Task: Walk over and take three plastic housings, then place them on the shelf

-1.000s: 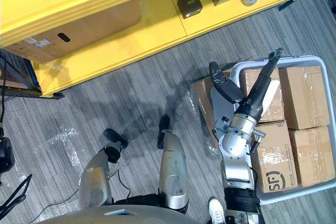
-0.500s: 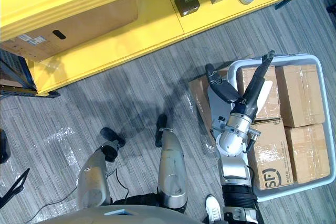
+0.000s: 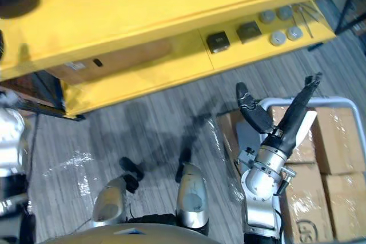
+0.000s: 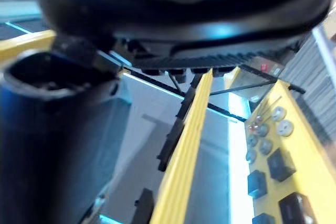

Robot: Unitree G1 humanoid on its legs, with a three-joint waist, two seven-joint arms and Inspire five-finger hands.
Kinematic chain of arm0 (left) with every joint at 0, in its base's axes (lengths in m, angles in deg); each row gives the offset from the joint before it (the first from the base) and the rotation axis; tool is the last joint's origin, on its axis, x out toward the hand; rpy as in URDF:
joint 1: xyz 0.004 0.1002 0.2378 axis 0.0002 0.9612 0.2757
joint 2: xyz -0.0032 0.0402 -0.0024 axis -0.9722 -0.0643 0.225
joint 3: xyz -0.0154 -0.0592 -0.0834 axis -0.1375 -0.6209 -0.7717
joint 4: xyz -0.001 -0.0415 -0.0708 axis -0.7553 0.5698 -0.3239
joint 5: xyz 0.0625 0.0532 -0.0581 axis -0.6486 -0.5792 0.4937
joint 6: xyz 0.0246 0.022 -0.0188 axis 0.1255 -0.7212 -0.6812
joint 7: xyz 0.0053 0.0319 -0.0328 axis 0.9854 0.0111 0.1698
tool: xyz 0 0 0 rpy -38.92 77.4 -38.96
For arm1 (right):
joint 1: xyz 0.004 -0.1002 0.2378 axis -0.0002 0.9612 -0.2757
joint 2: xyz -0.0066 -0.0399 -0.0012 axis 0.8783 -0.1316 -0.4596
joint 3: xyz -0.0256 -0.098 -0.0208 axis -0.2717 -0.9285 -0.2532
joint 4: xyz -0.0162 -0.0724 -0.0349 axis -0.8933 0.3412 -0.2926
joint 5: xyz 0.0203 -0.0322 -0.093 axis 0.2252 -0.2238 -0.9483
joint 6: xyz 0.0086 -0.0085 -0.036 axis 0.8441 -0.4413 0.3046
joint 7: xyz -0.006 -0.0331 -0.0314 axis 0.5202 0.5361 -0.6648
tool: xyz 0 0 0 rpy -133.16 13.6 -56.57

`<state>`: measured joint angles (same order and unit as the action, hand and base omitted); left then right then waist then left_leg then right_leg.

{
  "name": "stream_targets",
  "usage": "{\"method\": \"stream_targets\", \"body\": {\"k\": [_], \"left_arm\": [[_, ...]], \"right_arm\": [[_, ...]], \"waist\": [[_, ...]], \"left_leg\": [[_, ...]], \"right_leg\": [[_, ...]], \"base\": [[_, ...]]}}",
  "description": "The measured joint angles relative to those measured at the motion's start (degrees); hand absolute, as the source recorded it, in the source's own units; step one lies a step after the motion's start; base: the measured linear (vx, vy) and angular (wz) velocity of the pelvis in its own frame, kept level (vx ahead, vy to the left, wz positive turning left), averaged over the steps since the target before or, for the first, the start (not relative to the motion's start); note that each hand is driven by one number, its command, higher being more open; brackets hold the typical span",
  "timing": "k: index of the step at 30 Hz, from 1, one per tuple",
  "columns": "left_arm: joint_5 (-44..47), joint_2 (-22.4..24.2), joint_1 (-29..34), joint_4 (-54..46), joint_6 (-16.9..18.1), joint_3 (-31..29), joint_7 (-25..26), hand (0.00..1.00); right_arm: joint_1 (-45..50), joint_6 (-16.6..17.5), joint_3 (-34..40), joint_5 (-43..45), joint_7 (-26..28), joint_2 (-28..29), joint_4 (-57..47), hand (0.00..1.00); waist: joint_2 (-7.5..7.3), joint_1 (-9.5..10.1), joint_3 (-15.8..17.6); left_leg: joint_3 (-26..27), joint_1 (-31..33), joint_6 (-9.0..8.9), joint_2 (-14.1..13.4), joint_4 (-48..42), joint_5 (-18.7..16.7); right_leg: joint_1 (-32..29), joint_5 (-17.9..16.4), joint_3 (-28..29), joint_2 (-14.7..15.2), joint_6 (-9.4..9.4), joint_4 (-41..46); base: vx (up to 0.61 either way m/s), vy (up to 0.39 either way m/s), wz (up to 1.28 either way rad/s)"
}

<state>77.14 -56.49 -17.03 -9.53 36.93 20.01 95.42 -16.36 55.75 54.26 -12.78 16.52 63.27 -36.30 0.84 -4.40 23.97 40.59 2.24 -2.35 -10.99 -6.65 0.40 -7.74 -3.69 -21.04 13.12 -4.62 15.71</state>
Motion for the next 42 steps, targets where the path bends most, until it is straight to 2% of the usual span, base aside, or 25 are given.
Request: {"method": "stream_targets", "body": {"k": [2,4,6,9,13,17,22,25,29,30,34,39,42], "left_arm": [[0.20,6.79,8.06,-6.06,0.59,0.32,-3.37,1.00],[0.30,9.70,12.40,-9.68,1.97,0.79,-5.90,1.00],[0.44,11.49,15.80,-12.81,4.40,2.35,-9.71,1.00],[2.28,13.58,18.09,-14.25,7.38,5.07,-14.95,1.00],[6.91,16.33,22.05,-14.15,7.54,9.24,-21.42,1.00],[12.32,16.82,24.25,-14.10,8.56,11.25,-25.48,1.00],[13.99,16.94,24.22,-14.10,11.46,11.53,-27.98,1.00],[15.02,16.92,24.14,-14.10,11.81,11.53,-28.61,1.00],[18.34,16.91,24.15,-14.09,12.10,11.54,-28.99,1.00],[18.71,16.91,24.15,-14.03,12.11,11.54,-29.05,1.00],[18.71,16.91,24.14,-13.93,12.25,11.60,-29.70,1.00],[18.72,16.83,24.06,-13.39,13.44,12.21,-30.32,1.00],[18.74,16.72,23.80,-13.38,13.74,13.20,-30.89,1.00]], "right_arm": [[0.47,-0.04,-0.60,-0.06,1.20,1.60,-0.02,1.00],[0.46,-0.33,-2.06,-0.09,1.62,2.39,-0.02,1.00],[-0.17,-1.05,-4.00,-0.15,2.06,2.48,-0.02,1.00],[-1.80,-1.95,-5.70,-0.01,2.83,2.74,0.08,1.00],[-2.30,-1.93,-8.03,5.01,7.40,3.36,0.94,1.00],[-2.30,-1.90,-9.77,8.40,11.78,3.32,3.36,1.00],[-2.31,-1.90,-11.86,10.08,16.73,3.22,4.83,1.00],[-2.53,-2.09,-12.68,10.06,17.78,2.49,4.83,1.00],[-2.98,-5.13,-12.37,9.96,17.72,0.84,4.86,1.00],[-2.96,-6.72,-11.59,9.94,17.50,0.80,4.91,1.00],[-2.48,-8.99,-9.14,9.56,15.05,0.74,5.07,1.00],[0.66,-10.01,-5.82,9.48,11.49,1.27,5.07,1.00],[2.10,-10.42,-4.29,9.29,7.75,1.97,5.03,1.00]], "waist": [[2.06,1.21,-3.49],[2.85,1.84,-5.81],[3.00,3.05,-7.79],[2.99,3.57,-8.65],[2.55,4.11,-10.68],[1.93,4.23,-11.91],[1.58,4.32,-12.87],[1.28,4.49,-13.90],[0.59,4.57,-14.30],[0.38,4.44,-14.42],[0.40,4.22,-14.44],[0.38,3.94,-14.44],[0.37,2.65,-14.46]], "left_leg": [[-0.81,-2.18,-0.32,0.40,1.19,0.16],[-1.90,-3.32,-0.36,0.43,1.89,0.14],[-2.64,-4.30,-0.44,0.40,2.06,0.09],[-3.96,-5.71,-0.62,0.42,2.18,-0.04],[-4.81,-6.87,-0.95,0.63,2.90,0.00],[-6.02,-6.73,-1.00,0.79,3.21,0.20],[-7.19,-6.75,-0.78,1.42,4.25,1.14],[-7.43,-6.76,-0.79,1.68,4.99,1.46],[-7.43,-6.74,-0.81,1.69,5.15,1.48],[-7.38,-6.75,-0.85,1.80,5.62,1.54],[-6.61,-6.87,-0.83,2.20,6.44,1.78],[-4.23,-8.48,-1.01,2.68,7.22,1.67],[-2.57,-8.98,-1.11,2.93,7.88,1.59]], "right_leg": [[3.63,0.53,-1.52,-0.37,-0.54,-2.69],[6.26,0.60,-3.24,-0.60,-0.70,-4.30],[8.51,0.71,-4.44,-0.90,-0.87,-5.87],[11.42,0.86,-5.95,-1.12,-1.13,-7.27],[13.48,1.12,-7.38,-1.35,-1.54,-8.85],[14.19,1.12,-8.63,-1.35,-1.54,-9.02],[14.95,1.34,-9.90,-1.25,-1.75,-9.49],[15.05,1.49,-10.15,-1.28,-1.82,-9.83],[15.02,1.50,-10.15,-1.32,-1.82,-9.91],[14.86,1.57,-10.13,-1.35,-1.79,-9.98],[14.71,2.42,-9.61,-1.50,-1.90,-11.20],[14.67,3.38,-7.02,-1.55,-2.17,-12.50],[13.81,3.92,-5.26,-1.67,-2.15,-12.90]], "base": [[0.18,0.011,0.21],[0.12,-0.009,0.26],[0.10,-0.012,0.24],[0.02,0.002,0.21],[-0.03,0.020,0.11],[-0.02,0.015,0.14],[-0.01,0.017,0.13],[0.01,0.019,0.06],[0.00,0.000,0.00],[0.00,0.000,0.00],[0.00,0.020,-0.05],[0.02,0.047,-0.27],[-0.01,0.040,-0.30]]}}
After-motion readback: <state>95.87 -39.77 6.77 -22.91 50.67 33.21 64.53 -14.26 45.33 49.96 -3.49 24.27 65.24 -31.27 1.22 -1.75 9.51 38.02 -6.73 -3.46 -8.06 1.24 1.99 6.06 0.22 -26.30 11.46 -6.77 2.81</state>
